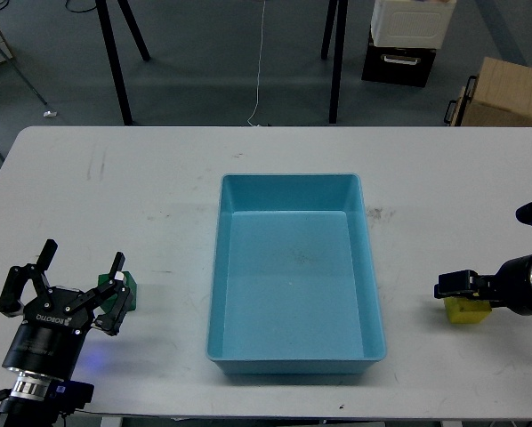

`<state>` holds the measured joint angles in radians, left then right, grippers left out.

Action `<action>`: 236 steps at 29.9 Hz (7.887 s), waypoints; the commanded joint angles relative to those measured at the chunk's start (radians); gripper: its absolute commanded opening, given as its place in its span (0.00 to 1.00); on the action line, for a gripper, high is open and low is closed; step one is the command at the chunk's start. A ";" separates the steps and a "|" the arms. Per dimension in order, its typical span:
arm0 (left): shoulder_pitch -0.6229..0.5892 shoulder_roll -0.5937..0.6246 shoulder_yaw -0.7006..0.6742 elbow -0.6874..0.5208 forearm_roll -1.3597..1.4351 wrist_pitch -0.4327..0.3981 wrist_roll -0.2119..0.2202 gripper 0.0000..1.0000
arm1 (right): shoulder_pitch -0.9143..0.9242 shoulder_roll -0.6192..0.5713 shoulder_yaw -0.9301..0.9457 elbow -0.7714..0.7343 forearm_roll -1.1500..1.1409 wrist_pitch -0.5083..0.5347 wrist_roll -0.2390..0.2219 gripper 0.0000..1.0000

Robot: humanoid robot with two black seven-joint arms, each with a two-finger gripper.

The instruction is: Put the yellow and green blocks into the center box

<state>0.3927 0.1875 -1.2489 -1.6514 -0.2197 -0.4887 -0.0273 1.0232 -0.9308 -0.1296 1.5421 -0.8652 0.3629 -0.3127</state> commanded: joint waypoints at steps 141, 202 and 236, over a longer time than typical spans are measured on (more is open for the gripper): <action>-0.080 0.154 -0.472 0.067 0.052 0.000 0.007 1.00 | -1.667 0.820 1.805 0.162 1.158 0.126 0.188 1.00; -1.666 0.633 1.580 0.242 1.191 0.000 0.187 1.00 | -1.615 0.817 1.782 0.082 1.154 0.126 0.205 1.00; -1.551 0.612 1.557 0.256 1.347 0.000 0.277 0.02 | -1.618 0.814 1.782 0.081 1.138 0.126 0.199 1.00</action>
<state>-1.1532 0.7915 0.3117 -1.3790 1.1268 -0.4886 0.2441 -0.5951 -0.1166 1.6520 1.6231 0.2730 0.4887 -0.1135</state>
